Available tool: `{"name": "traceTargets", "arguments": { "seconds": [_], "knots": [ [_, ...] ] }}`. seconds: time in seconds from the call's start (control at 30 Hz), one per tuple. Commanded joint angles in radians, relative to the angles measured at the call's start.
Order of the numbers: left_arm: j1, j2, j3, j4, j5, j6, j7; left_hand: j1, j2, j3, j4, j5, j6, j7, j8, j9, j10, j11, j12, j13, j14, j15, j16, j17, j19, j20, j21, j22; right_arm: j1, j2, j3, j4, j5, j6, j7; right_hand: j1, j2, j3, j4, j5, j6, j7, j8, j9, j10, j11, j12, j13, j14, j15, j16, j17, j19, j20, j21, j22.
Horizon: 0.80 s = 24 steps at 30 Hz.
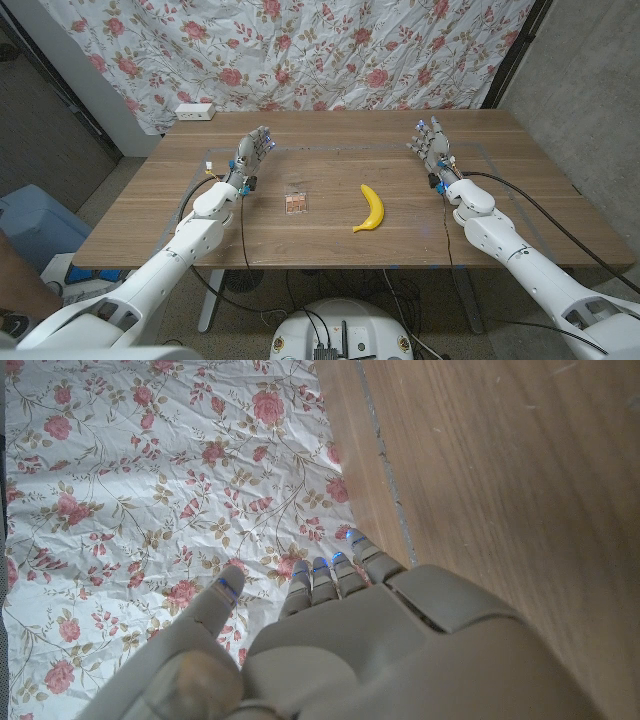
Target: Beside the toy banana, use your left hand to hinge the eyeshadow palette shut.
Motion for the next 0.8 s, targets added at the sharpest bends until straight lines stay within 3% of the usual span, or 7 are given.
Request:
{"name": "traceTargets", "arguments": {
  "seconds": [0.03, 0.47, 0.8],
  "knots": [
    [-0.006, 0.005, -0.002, 0.014, 0.002, -0.004, -0.008, 0.004, 0.105, 0.008, -0.001, 0.006, 0.009, -0.002, 0.004, 0.001, 0.008, 0.000, 0.005, 0.002, 0.008, 0.000, 0.004, 0.002, 0.009, -0.009, 0.006, 0.005, 0.000, 0.000, 0.000, 0.000, 0.000, 0.000, 0.000, -0.001, 0.110, -0.001, 0.008, 0.008, 0.001, -0.007, 0.005, 0.002, 0.002, -0.008, 0.005, 0.004, -0.005, -0.139, 0.003, 0.002, 0.006, -0.002, 0.007, 0.002],
    [0.023, 0.064, -0.001, -0.061, 0.045, 0.024, 0.024, -0.006, 0.092, 0.000, 0.004, 0.005, 0.037, -0.002, 0.011, 0.001, 0.034, -0.011, 0.013, 0.002, 0.012, -0.007, 0.006, 0.005, 0.010, -0.008, 0.007, 0.006, 0.000, 0.000, 0.000, 0.000, 0.000, 0.000, 0.000, -0.001, 0.110, -0.001, 0.008, 0.008, 0.001, -0.006, 0.005, 0.002, 0.002, -0.008, 0.005, 0.004, -0.004, -0.139, 0.004, 0.002, 0.006, -0.002, 0.007, 0.002],
    [0.057, 0.126, -0.010, -0.175, 0.082, 0.065, 0.065, -0.015, 0.086, -0.003, 0.010, 0.005, 0.064, 0.003, 0.016, 0.001, 0.053, -0.006, 0.016, 0.002, 0.017, -0.008, 0.005, 0.005, 0.006, -0.009, 0.006, 0.006, 0.000, 0.000, 0.000, 0.000, 0.000, 0.000, 0.000, -0.001, 0.110, -0.001, 0.008, 0.008, 0.001, -0.006, 0.005, 0.002, 0.002, -0.008, 0.005, 0.004, -0.005, -0.139, 0.003, 0.002, 0.006, -0.001, 0.007, 0.002]
  ]
}}
